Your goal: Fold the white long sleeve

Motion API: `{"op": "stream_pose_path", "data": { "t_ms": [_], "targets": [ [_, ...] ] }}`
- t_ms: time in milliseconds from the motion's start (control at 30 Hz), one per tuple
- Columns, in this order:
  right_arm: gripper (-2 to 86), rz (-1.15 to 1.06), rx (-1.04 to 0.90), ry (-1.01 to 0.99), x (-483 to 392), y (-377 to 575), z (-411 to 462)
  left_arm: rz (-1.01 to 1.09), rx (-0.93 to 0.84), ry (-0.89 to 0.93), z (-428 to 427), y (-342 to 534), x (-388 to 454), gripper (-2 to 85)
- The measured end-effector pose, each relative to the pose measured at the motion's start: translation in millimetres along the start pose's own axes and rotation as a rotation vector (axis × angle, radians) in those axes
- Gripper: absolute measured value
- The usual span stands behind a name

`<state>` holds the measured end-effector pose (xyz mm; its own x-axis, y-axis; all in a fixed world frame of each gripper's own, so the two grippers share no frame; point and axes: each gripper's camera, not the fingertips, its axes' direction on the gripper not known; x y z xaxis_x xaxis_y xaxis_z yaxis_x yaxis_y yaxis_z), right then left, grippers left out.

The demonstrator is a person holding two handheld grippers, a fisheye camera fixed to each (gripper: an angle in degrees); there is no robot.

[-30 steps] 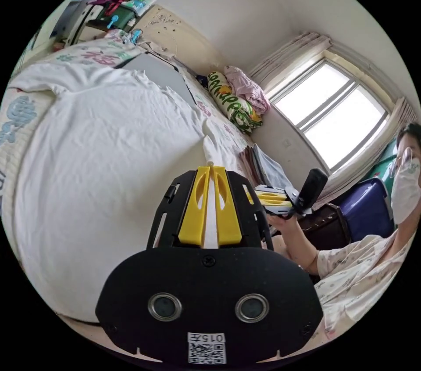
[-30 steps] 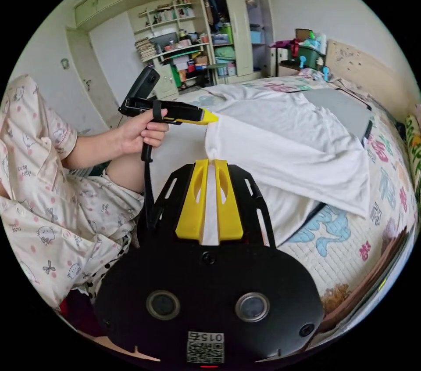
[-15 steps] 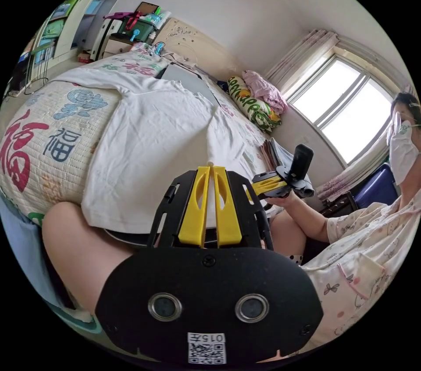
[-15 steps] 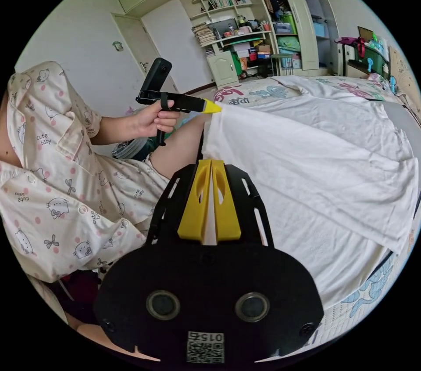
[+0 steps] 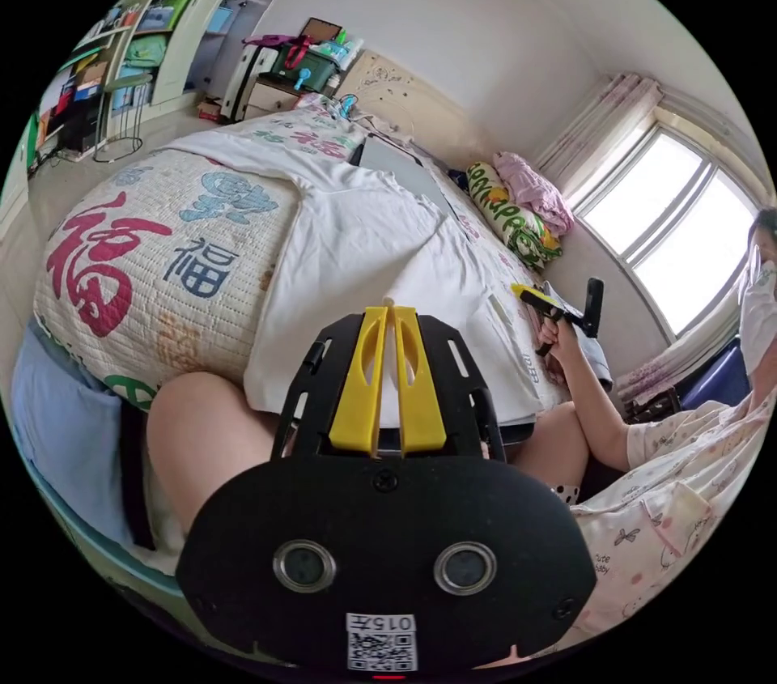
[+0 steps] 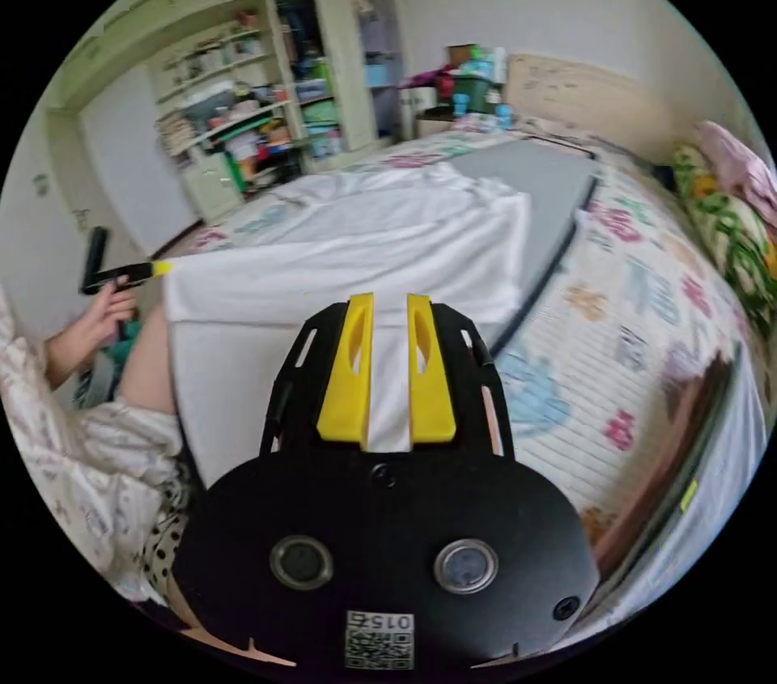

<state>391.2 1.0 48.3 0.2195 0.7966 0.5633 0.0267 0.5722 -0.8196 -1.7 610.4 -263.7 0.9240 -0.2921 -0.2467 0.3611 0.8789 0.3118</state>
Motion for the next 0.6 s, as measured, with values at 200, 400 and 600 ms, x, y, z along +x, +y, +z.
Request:
{"op": "stream_pose_path", "data": {
  "t_ms": [200,400,600],
  "targets": [
    [10.5,0.145,-0.047,0.001,30.5,-30.3,24.4,-0.034,0.040,-0.070,-13.8,-5.0,-33.5,-0.5],
    [10.7,0.007,-0.112,0.151,-5.9,-74.3,47.2,-0.078,0.002,-0.062,13.2,-2.0,-62.5,-0.5],
    [9.5,0.015,-0.082,0.092,-4.6,-111.3,47.4,-0.113,-0.015,-0.055,41.3,5.9,-83.3,-0.5]
  ]
}}
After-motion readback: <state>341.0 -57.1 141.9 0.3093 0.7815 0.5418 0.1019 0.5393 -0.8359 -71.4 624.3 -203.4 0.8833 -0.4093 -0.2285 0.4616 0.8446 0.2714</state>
